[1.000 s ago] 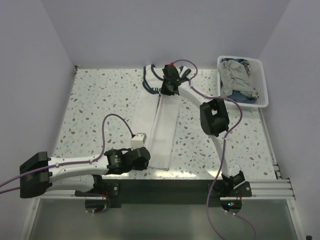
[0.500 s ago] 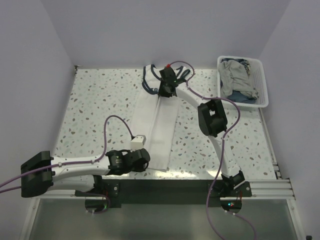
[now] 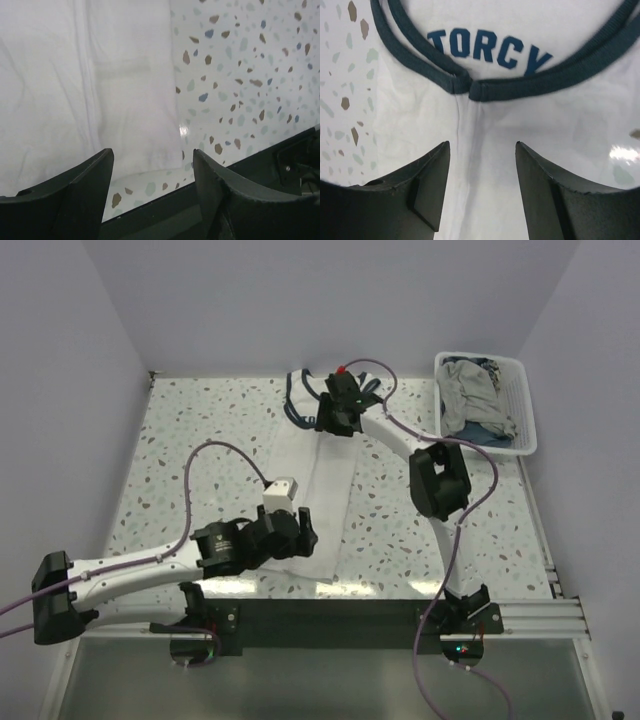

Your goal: Fold and stack the tank tops

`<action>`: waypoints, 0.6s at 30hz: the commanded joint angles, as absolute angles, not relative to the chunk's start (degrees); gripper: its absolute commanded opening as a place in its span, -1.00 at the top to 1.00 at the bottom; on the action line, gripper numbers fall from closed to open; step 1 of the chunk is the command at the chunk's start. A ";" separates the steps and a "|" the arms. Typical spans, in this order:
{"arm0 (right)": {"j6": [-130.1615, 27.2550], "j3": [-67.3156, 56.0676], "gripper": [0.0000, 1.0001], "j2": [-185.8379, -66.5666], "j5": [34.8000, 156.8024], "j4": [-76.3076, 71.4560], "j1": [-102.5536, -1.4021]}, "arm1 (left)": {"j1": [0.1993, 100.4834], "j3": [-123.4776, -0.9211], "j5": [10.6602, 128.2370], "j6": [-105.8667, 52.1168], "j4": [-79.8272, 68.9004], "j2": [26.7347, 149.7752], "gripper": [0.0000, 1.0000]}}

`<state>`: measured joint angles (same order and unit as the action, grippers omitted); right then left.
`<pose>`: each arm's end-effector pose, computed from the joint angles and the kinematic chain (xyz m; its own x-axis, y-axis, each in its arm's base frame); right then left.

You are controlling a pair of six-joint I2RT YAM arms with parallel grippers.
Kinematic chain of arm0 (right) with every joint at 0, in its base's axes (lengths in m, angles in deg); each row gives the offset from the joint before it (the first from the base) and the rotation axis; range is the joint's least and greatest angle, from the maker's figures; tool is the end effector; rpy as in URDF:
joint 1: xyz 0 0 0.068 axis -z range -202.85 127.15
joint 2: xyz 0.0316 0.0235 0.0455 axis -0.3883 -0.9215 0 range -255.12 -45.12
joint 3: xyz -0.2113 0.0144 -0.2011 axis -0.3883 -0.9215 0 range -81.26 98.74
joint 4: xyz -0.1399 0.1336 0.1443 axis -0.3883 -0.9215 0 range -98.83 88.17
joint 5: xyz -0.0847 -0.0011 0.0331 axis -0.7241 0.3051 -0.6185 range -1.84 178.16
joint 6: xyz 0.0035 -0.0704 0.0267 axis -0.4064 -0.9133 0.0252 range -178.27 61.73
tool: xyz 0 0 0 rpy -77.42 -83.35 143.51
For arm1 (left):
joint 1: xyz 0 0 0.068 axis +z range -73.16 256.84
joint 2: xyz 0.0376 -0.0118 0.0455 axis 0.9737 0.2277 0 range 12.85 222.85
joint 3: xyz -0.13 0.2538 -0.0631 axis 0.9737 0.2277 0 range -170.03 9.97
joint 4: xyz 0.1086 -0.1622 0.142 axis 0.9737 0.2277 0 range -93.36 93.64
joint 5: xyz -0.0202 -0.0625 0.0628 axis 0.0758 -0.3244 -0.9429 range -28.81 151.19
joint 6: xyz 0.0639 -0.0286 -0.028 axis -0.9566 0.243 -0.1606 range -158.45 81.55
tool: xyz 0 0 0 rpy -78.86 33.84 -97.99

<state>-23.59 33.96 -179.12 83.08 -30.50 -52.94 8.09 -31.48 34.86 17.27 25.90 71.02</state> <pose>0.4708 0.2664 0.2013 -0.7789 0.2037 -0.5932 -0.0054 0.9436 0.3312 0.0961 -0.1693 0.2537 -0.7448 -0.1283 -0.6549 0.1921 0.8986 -0.3946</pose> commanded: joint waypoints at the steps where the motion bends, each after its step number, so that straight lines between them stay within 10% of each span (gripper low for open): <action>1: -24.78 26.87 -0.18 -166.09 80.61 -29.34 -53.09 | 16.40 -37.48 29.18 11.31 25.23 72.69 -0.37; 7: -24.34 16.31 0.00 -163.16 78.84 -28.99 -53.09 | 38.65 -46.07 37.44 -2.06 12.91 88.93 -0.20; 18: -28.56 27.28 0.31 -177.20 78.22 -33.91 -48.96 | 50.38 -61.40 46.51 -12.26 7.19 115.23 -0.09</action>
<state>-26.46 22.09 -174.46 79.60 -32.05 -51.39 49.55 -57.97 43.08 -8.32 10.38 113.10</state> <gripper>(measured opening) 0.347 0.549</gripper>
